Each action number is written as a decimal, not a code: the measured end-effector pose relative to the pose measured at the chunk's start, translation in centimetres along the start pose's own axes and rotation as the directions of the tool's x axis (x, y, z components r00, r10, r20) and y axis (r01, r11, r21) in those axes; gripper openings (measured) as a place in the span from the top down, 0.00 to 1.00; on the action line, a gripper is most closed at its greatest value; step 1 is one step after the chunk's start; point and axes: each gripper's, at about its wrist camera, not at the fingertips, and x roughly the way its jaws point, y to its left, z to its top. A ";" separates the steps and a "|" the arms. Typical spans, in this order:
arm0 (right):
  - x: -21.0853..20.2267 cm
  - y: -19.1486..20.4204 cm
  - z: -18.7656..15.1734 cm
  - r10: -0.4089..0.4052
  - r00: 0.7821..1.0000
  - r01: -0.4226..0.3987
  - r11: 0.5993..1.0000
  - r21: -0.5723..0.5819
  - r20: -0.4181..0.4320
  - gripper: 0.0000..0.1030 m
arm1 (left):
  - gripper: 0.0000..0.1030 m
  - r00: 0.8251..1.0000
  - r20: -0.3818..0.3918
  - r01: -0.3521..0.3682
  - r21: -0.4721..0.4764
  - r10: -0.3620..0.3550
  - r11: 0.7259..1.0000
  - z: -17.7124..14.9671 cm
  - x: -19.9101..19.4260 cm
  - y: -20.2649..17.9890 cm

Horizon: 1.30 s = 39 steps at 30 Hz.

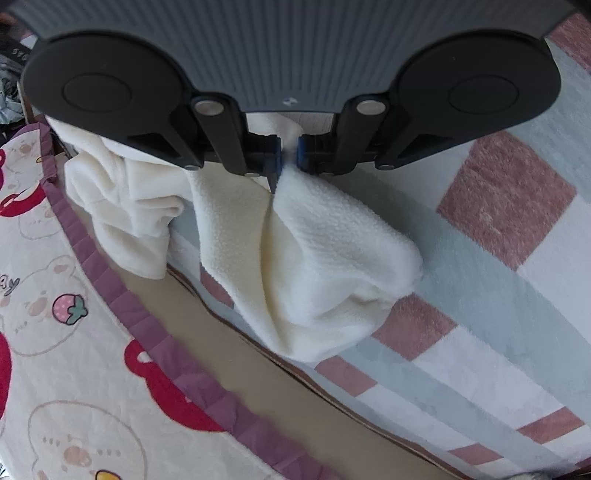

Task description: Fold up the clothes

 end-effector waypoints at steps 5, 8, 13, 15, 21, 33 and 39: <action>1.1 -0.9 -1.2 0.006 0.999 -0.003 0.998 0.067 -0.045 0.53 | 0.88 0.998 -0.057 0.036 0.012 -0.036 0.999 0.1 0.8 -0.3; 1.8 -0.9 -1.7 0.072 0.996 -0.068 0.994 0.088 -0.049 0.53 | 0.57 0.990 -0.118 0.079 0.011 -0.077 0.997 -0.1 2.2 -0.5; 0.7 1.1 -1.3 0.196 0.979 -0.198 0.979 0.039 0.053 0.93 | 0.94 0.997 -0.019 0.071 -0.016 -0.071 0.997 0.6 1.2 -0.4; -1.0 1.4 -0.6 0.231 0.966 -0.239 0.970 0.049 0.119 0.93 | 0.94 0.995 0.074 0.066 -0.017 -0.064 0.998 1.4 -0.8 -0.1; -5.4 1.8 2.7 0.339 0.917 -0.368 0.922 0.118 0.209 0.93 | 0.95 0.956 0.288 0.048 0.007 -0.048 0.999 5.0 -7.7 -0.4; -5.9 5.3 3.9 0.456 0.881 -0.464 0.885 0.042 0.126 0.68 | 0.95 0.810 0.580 -0.219 0.172 0.081 0.960 12.8 -17.8 -2.9; -5.2 3.3 2.0 0.300 0.952 -0.294 0.951 -0.097 0.052 0.52 | 0.95 0.725 0.619 -0.415 0.043 0.302 0.909 13.1 -18.1 2.9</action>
